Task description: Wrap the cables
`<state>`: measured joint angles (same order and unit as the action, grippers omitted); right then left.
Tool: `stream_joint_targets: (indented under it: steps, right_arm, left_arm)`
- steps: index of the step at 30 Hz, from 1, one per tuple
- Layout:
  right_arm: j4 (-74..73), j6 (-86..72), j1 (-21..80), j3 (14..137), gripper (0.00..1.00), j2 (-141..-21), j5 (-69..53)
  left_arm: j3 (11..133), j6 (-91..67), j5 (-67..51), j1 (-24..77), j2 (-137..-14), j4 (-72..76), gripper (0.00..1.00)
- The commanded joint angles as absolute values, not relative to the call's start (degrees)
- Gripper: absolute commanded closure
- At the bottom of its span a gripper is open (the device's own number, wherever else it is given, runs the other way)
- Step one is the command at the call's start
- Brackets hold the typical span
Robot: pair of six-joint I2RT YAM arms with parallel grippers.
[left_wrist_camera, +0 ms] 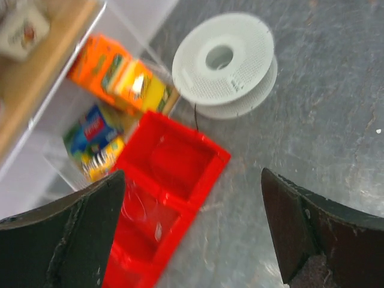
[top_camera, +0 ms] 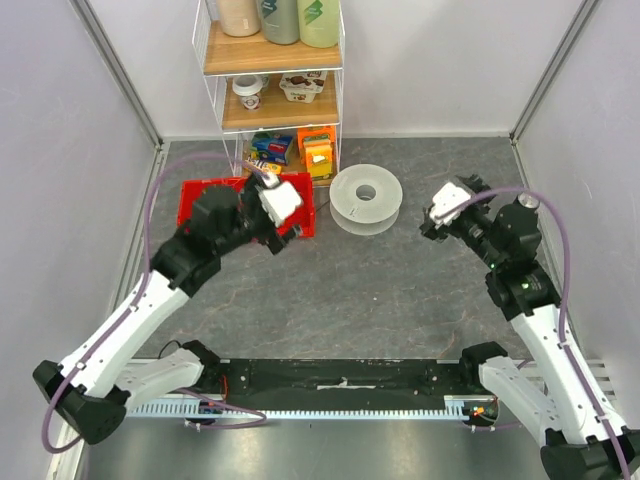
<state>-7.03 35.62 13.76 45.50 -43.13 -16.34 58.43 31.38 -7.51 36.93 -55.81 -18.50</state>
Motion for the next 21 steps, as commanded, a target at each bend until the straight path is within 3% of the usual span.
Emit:
stream_joint_targets:
  steps: [1, 8, 21]
  right_arm:
    - [-24.1, 20.7, 13.8, 54.7, 0.02, -46.2, -0.9]
    - [-35.4, 8.0, 13.9, 59.2, 0.02, -52.9, 3.0]
    - [-31.7, 3.2, 13.5, 47.3, 0.02, -52.6, 4.3]
  left_arm:
    - [70.5, 11.5, -9.8, 27.1, -60.7, -42.1, 0.01]
    - [71.2, 0.6, -11.1, 17.4, -64.1, -52.4, 0.01]
    - [58.2, -5.2, -15.1, 6.2, -60.1, -47.9, 0.03]
